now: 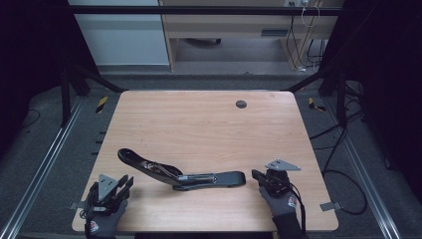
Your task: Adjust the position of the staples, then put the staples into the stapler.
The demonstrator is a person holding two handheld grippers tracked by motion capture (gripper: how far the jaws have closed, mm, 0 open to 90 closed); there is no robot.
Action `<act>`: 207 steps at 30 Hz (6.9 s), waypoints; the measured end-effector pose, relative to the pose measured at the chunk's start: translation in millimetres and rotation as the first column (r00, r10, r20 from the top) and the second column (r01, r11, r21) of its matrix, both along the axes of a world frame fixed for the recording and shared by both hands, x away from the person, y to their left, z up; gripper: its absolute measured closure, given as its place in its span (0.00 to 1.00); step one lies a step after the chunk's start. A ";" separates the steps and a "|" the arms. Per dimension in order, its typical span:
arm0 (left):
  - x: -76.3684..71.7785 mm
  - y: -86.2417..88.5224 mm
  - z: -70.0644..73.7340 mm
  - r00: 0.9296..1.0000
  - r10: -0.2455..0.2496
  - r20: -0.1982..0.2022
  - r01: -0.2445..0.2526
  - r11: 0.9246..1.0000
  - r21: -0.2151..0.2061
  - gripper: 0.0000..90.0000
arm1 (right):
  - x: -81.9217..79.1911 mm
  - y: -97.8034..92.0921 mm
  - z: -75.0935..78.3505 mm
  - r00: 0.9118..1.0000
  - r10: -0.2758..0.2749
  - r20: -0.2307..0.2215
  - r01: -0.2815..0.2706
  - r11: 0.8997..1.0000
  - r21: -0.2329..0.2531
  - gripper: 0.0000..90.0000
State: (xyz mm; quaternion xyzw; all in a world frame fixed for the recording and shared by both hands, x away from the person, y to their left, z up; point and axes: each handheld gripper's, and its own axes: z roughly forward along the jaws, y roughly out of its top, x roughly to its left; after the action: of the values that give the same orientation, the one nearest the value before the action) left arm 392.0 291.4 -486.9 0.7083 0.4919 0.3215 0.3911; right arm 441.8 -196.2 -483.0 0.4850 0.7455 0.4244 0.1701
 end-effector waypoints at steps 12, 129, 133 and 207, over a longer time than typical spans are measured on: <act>0.7 0.6 -0.9 1.000 0.013 -0.002 -0.013 1.000 0.008 0.84 | 29.3 29.6 -12.4 1.000 0.003 -0.028 -0.003 1.000 -0.002 1.00; 4.6 -0.4 -6.7 1.000 0.005 -0.020 -0.004 1.000 0.023 0.63 | 33.6 -8.2 15.4 0.937 0.047 -0.347 -0.172 0.925 -0.339 0.83; 4.6 -0.4 -6.7 1.000 0.004 -0.020 -0.004 1.000 0.023 0.63 | 33.7 -8.9 13.8 0.931 0.044 -0.362 -0.176 0.923 -0.342 0.85; 5.7 -1.3 -8.0 1.000 -0.004 -0.026 0.004 1.000 0.027 0.63 | 44.2 83.3 80.5 0.754 0.648 -0.112 -0.650 0.710 -0.271 0.87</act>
State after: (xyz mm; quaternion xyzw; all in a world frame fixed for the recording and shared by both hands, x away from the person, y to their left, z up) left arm 397.7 290.2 -494.9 0.7186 0.4910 0.3184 0.3758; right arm 485.9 -113.0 -402.6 0.1634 0.9230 0.3397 0.0771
